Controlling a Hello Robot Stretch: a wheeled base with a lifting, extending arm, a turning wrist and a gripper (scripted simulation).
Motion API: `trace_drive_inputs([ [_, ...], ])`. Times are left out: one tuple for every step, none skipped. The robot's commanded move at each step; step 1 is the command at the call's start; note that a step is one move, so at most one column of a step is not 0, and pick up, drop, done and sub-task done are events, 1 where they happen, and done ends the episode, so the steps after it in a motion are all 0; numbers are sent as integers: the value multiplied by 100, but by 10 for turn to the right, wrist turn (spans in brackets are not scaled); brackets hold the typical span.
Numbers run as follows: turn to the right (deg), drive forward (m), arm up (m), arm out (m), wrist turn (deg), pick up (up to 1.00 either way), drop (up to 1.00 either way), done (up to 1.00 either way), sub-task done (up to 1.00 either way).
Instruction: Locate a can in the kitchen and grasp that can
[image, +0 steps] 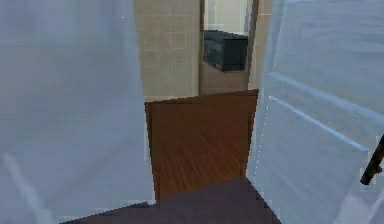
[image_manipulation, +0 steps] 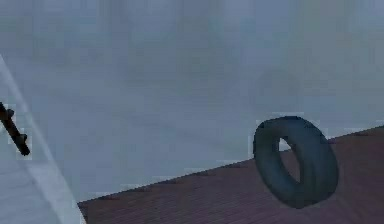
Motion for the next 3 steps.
trace_drive_inputs([
  [0,100,0,0,0,0,0,0,0],
  [0,50,0,0,0,0,0,0,0],
  [360,0,0,0,0,0,0,0,0],
])
